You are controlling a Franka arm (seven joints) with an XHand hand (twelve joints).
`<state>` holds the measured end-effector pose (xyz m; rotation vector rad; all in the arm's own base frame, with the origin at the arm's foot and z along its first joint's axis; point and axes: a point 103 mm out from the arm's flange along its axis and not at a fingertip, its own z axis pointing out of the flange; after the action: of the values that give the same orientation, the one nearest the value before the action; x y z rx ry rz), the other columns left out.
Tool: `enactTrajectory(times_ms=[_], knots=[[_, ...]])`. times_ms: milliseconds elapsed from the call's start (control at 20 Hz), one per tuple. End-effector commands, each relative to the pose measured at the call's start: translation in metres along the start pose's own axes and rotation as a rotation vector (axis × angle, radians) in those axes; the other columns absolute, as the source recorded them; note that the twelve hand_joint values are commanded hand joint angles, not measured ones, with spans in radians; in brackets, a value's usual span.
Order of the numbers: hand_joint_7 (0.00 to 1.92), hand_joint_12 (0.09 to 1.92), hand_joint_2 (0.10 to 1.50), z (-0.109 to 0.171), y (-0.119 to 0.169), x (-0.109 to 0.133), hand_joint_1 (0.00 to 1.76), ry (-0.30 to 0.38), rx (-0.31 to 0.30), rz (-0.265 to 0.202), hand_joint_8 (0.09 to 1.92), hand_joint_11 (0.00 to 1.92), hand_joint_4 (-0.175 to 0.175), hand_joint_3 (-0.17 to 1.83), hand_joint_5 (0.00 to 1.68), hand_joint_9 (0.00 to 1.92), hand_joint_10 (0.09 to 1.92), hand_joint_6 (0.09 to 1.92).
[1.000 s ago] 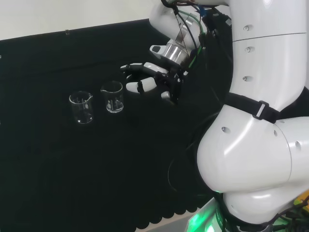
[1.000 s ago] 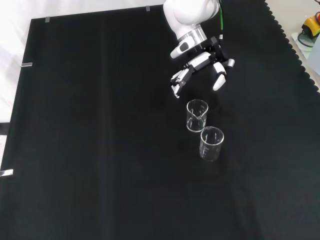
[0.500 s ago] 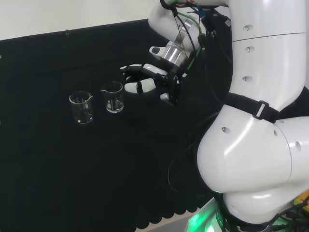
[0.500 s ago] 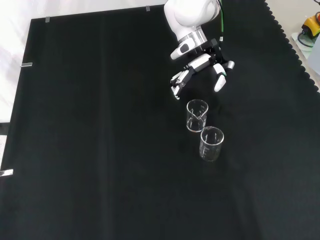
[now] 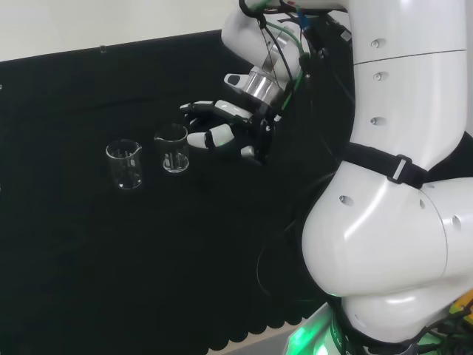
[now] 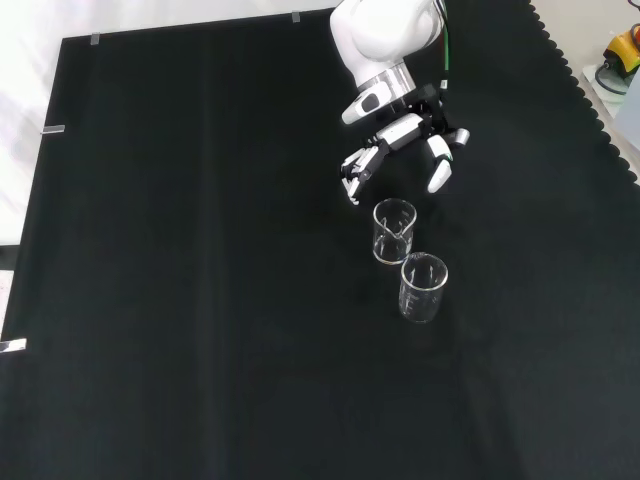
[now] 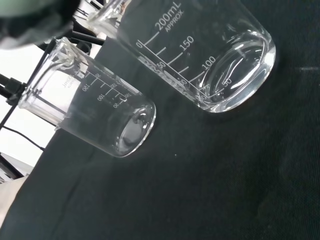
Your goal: Pick up the beaker on the right.
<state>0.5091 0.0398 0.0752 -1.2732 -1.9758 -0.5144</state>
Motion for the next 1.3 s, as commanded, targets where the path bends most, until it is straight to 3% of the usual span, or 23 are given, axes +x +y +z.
enactTrajectory(times_ms=[50,650,1300], knots=[[0.31,1.37,0.31,0.005,0.002,0.0,0.83,-0.021,-0.007,0.0,0.58,0.01,-0.035,0.98,0.33,0.45,0.59,0.09],[0.29,1.32,0.29,0.014,0.008,-0.004,0.87,0.058,-0.039,-0.03,0.57,0.0,-0.029,1.01,0.29,0.41,0.57,0.09],[0.29,1.3,0.29,0.023,0.011,-0.008,0.86,0.071,-0.015,-0.042,0.57,0.0,-0.028,1.02,0.28,0.4,0.57,0.09]])
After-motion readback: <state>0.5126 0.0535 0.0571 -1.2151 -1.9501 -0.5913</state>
